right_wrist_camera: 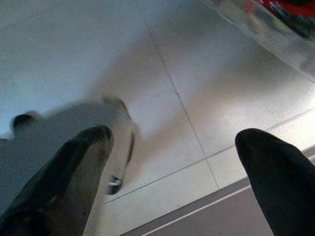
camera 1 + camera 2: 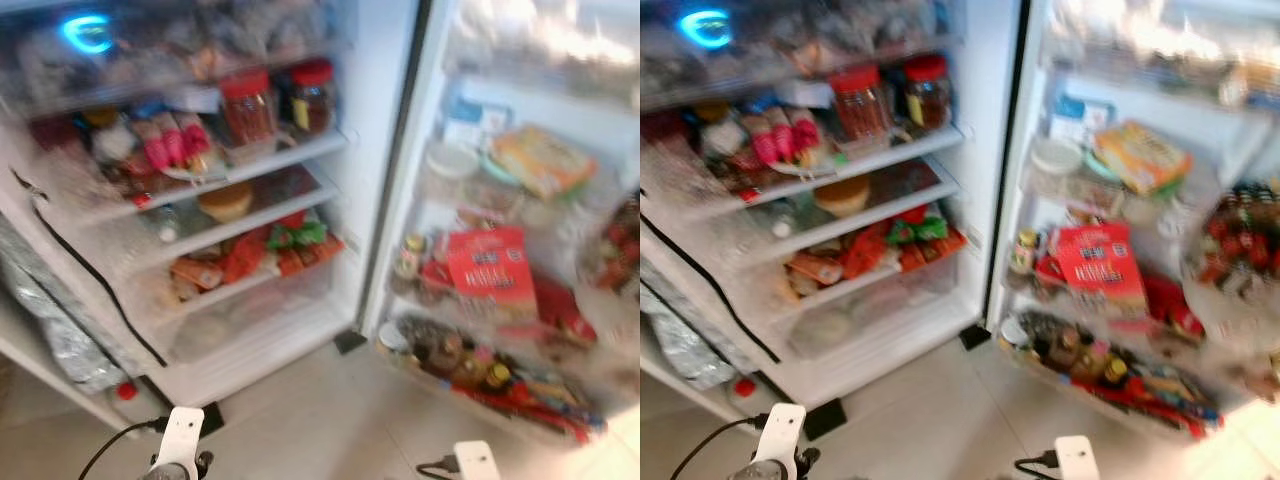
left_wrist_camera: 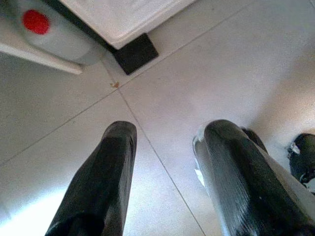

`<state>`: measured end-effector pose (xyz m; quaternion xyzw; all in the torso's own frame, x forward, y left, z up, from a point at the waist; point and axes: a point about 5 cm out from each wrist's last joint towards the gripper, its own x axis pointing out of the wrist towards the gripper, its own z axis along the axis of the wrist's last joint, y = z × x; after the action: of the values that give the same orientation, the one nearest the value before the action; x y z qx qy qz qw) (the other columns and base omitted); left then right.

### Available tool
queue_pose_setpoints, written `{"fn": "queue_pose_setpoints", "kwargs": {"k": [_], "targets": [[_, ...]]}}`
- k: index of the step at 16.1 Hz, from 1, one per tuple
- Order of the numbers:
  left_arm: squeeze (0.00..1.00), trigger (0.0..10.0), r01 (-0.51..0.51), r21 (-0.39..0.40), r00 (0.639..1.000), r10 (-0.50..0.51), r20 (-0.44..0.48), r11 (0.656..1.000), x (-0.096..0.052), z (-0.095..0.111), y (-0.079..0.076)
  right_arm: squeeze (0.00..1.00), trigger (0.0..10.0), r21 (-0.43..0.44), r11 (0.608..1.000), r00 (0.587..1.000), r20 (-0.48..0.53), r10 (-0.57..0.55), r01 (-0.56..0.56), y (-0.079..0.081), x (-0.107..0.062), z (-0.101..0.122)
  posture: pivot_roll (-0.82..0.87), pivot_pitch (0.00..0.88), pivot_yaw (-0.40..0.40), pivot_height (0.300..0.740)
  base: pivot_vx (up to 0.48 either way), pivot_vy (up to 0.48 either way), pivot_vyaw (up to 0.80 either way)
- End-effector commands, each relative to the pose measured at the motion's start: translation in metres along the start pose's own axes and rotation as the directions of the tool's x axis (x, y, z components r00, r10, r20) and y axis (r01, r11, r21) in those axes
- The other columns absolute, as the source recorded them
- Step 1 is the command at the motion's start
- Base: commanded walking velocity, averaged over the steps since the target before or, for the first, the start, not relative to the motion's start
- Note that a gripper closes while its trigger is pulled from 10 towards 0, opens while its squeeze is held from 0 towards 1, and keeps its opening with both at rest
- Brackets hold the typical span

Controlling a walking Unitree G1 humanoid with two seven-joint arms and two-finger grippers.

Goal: Restocking fridge

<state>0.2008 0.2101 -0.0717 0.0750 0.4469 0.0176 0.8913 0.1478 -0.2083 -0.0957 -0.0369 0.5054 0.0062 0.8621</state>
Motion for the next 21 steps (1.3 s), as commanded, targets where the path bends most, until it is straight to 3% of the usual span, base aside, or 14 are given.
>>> {"fn": "queue_pose_setpoints", "kwargs": {"k": [1, 13, 21], "targets": [[0.0, 10.0, -0.007, 0.007, 1.0, 0.007, -0.013, 1.0, -0.001, -0.005, 0.001, 0.0, 10.0, -0.002, 1.0, 1.0, -0.004, 0.006, -0.006, 0.002, 0.0, -0.001, -0.13, 0.0, -0.003, 0.74, 0.0, 0.0, 0.0], [0.0, 10.0, -0.005, 0.017, 0.998, 0.006, -0.059, 1.0, -0.004, -0.021, 0.0, 0.0, 10.0, 0.008, 1.0, 1.0, -0.011, -0.006, 0.006, 0.001, 0.0, -0.003, -0.14, 0.0, 0.001, 0.74, 0.0, 0.0, 0.0], [0.0, 10.0, 0.007, 0.013, 0.999, -0.007, -0.037, 1.0, -0.002, -0.013, -0.002, 0.0, 10.0, 0.026, 1.0, 1.0, 0.007, 0.001, -0.002, 0.001, 0.0, 0.001, -0.14, 0.0, 0.002, 0.74, 0.0, 0.0, 0.0]]}}
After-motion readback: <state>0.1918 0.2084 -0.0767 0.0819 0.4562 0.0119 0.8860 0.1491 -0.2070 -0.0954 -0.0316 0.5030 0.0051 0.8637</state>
